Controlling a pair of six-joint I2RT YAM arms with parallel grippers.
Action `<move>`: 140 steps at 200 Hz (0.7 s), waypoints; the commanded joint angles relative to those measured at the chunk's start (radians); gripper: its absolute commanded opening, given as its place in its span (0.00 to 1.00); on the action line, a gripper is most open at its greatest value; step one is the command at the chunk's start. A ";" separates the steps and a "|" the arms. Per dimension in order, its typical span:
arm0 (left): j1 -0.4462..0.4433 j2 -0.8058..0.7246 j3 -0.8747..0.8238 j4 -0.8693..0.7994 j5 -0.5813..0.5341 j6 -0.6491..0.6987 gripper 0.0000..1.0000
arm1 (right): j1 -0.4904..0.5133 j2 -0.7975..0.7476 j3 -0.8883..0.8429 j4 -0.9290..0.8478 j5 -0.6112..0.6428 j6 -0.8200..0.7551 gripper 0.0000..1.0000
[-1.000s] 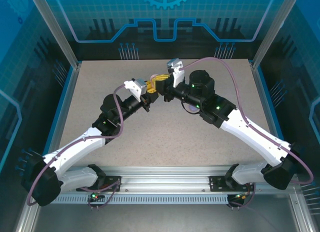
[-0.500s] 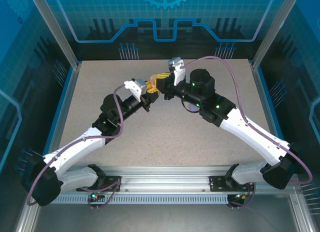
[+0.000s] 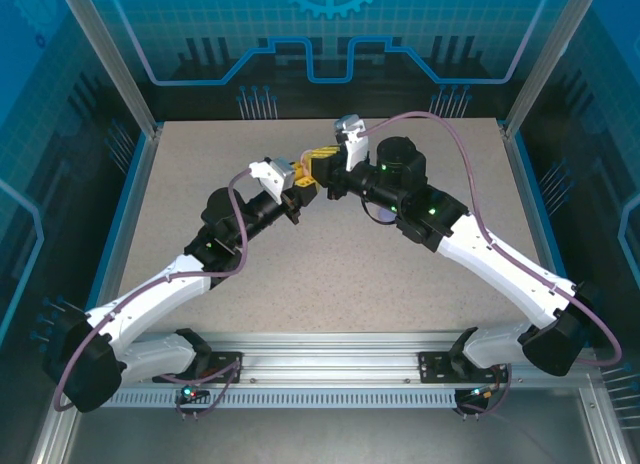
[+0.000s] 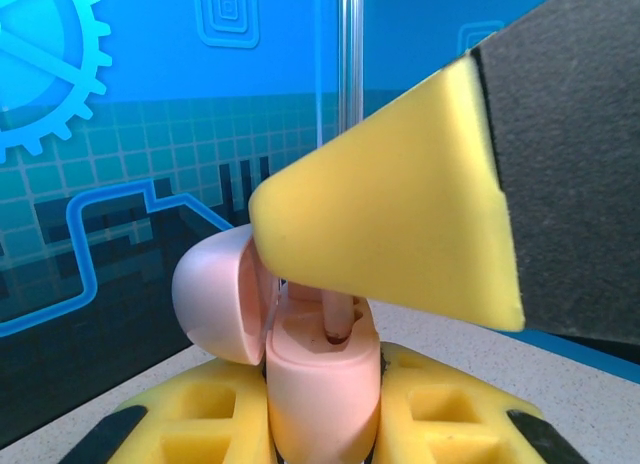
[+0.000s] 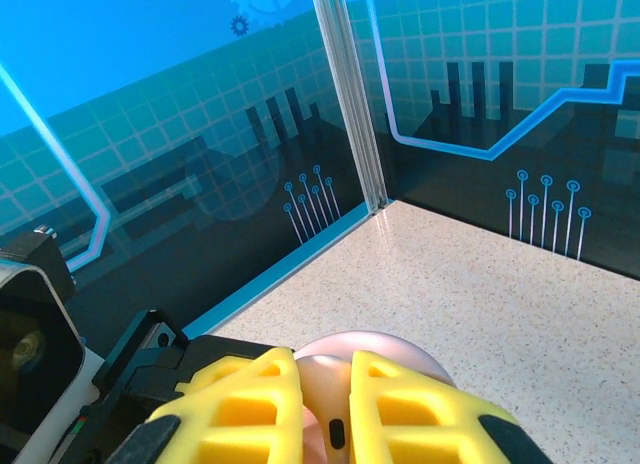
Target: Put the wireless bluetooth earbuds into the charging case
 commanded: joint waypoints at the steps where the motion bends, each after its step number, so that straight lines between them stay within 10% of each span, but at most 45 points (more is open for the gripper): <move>1: -0.008 -0.007 0.051 0.032 0.005 0.022 0.00 | -0.012 -0.005 -0.024 0.000 -0.020 -0.006 0.16; 140: -0.009 0.012 0.043 0.025 -0.002 0.011 0.00 | -0.027 -0.032 0.106 -0.044 -0.015 0.016 0.62</move>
